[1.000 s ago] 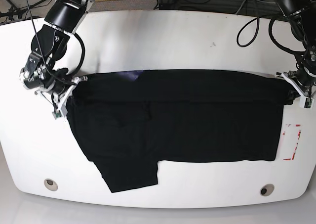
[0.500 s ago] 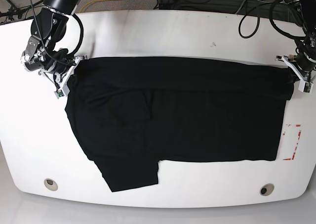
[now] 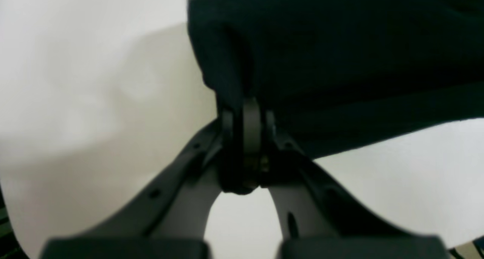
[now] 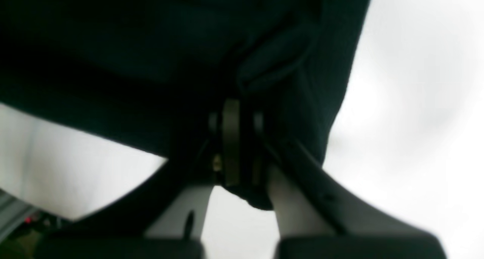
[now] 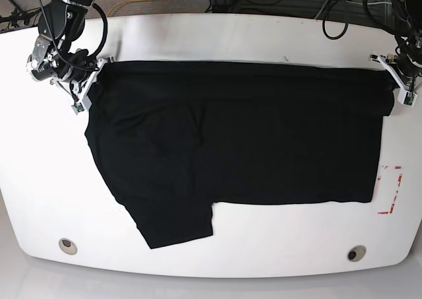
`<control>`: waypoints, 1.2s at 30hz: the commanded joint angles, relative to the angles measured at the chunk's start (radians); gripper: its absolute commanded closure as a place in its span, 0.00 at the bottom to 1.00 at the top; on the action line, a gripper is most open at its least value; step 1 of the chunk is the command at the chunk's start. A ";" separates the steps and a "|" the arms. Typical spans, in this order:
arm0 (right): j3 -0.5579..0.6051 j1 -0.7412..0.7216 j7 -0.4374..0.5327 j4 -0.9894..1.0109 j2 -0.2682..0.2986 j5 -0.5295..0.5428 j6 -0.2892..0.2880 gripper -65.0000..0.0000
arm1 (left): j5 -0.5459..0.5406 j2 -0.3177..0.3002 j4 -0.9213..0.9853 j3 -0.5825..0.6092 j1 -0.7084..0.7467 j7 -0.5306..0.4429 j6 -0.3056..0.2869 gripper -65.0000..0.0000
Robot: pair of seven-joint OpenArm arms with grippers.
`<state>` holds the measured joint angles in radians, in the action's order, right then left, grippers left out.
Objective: Fold the T-shirt properly
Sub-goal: 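Lower the folded edge onto the table with both grippers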
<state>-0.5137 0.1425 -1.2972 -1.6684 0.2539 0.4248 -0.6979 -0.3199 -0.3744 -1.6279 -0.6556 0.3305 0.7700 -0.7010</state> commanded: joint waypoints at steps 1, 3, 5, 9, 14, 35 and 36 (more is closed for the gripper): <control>-0.009 0.009 0.003 -0.042 0.038 0.010 0.000 0.91 | -0.003 -0.024 -0.018 -0.005 0.011 -0.013 0.003 0.95; -0.024 0.050 0.003 -0.082 0.038 0.065 0.000 0.72 | -0.003 -0.024 -0.018 -0.007 0.029 -0.013 0.003 0.76; -0.056 0.072 0.003 -0.120 0.038 0.104 0.000 0.56 | -0.003 -0.024 -0.018 -0.008 0.035 -0.013 0.003 0.59; -0.104 0.113 -0.008 -0.207 0.037 0.173 0.000 0.19 | -0.006 -0.024 -0.024 -0.022 0.049 -0.008 0.003 0.30; -0.171 0.125 -0.031 -0.272 0.034 0.197 0.000 0.13 | -0.031 -0.024 -0.027 -0.117 0.055 -0.008 0.003 0.34; -0.188 0.026 0.037 -0.040 -0.041 -0.030 0.000 0.64 | 0.098 0.104 0.036 -0.059 -0.057 -0.008 0.003 0.39; -0.190 0.018 0.037 -0.023 -0.041 -0.031 0.000 0.67 | 0.124 0.107 0.050 -0.059 -0.064 -0.008 0.003 0.39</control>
<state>-0.6949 0.1757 -1.2644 -1.7092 0.2031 0.3882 -0.6968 -0.2287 -0.2478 -1.5852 -0.7040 0.2806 0.7795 -0.7010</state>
